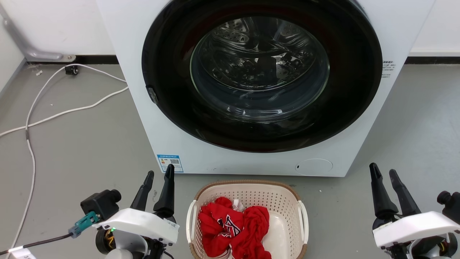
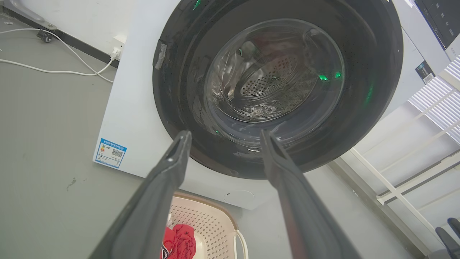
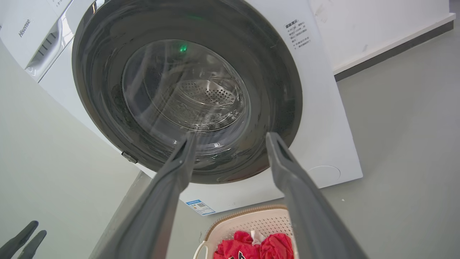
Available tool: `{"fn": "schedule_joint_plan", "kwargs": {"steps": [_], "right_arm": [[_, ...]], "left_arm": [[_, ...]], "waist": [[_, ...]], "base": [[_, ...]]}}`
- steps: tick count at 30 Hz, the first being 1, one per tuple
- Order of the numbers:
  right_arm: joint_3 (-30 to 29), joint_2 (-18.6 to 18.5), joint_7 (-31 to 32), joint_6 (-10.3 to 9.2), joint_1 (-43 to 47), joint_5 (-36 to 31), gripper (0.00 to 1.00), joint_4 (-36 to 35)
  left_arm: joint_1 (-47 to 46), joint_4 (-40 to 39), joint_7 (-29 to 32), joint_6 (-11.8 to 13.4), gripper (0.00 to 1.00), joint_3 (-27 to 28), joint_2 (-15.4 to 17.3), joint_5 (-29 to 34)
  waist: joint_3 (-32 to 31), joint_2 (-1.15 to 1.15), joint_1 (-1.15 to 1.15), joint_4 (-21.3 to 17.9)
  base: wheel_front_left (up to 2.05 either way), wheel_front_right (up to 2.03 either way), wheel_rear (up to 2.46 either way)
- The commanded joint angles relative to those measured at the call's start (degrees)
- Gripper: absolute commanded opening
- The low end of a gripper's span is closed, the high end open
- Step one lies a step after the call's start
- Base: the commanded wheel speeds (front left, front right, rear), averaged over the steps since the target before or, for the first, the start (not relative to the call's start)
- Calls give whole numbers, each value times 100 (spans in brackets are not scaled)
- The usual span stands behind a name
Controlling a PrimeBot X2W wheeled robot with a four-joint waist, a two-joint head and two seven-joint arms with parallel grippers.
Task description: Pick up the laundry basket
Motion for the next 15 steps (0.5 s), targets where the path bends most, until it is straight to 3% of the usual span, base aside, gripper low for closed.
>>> {"fn": "schedule_joint_plan", "kwargs": {"steps": [1, 15], "right_arm": [[8, -21, -49, 11, -8, -224, 100, -112], [-10, -21, -222, 12, 47, -1157, 100, -95]], "left_arm": [[-146, -49, -61, 31, 100, -59, 45, 204], [-154, 36, -275, 125, 100, -325, 150, 1036]], "waist": [[-1, 0, 0, 4], [5, 0, 0, 36]], "base": [[0, 0, 0], [0, 0, 0]]}}
